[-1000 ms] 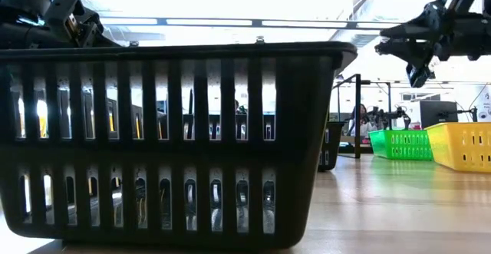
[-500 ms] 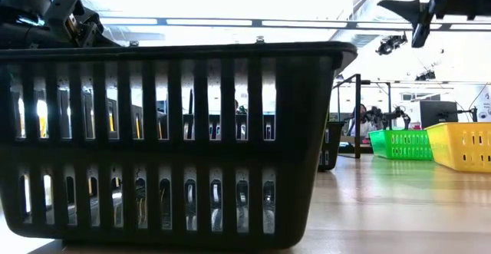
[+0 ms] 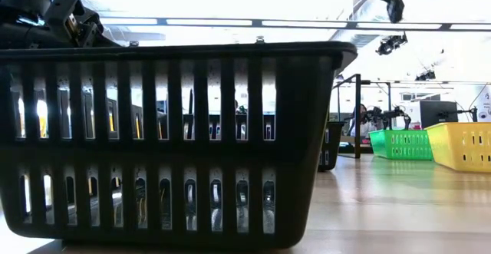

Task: Stack baskets on shelf by color
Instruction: Put the top black bin on the shelf

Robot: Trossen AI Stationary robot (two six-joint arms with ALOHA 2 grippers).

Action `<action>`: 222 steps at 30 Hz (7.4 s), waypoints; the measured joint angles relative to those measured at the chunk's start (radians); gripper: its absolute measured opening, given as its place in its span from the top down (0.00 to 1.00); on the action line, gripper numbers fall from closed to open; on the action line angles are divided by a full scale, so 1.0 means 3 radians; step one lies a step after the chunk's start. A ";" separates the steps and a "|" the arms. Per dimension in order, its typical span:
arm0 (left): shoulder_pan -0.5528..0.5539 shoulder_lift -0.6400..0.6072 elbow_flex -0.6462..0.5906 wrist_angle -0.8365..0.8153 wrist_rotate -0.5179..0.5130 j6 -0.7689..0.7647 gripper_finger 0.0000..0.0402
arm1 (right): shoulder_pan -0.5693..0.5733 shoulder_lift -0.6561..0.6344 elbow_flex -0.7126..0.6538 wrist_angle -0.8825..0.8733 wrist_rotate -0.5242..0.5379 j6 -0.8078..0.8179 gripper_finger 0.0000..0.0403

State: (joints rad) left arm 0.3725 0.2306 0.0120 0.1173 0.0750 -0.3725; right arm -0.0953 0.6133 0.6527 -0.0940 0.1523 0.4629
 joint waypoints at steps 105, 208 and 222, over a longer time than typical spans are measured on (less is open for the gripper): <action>-0.0001 0.0001 -0.0001 -0.0066 -0.0001 0.0001 0.75 | 0.1145 0.3846 0.1294 -0.0875 -0.0291 -0.0498 0.76; -0.0001 0.0001 0.0000 0.0051 -0.0389 -0.0943 0.75 | -0.0993 0.2252 0.0282 -0.0929 -0.0082 -0.3403 1.00; 0.0000 0.0001 0.0000 0.0050 -0.0389 -0.0998 0.75 | -0.0993 0.2252 0.0281 -0.0979 -0.0002 -0.3389 1.00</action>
State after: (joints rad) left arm 0.3724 0.2308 0.0120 0.1322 -0.0417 -0.6719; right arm -0.3931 1.2888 0.7371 -0.3876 0.1517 -0.5537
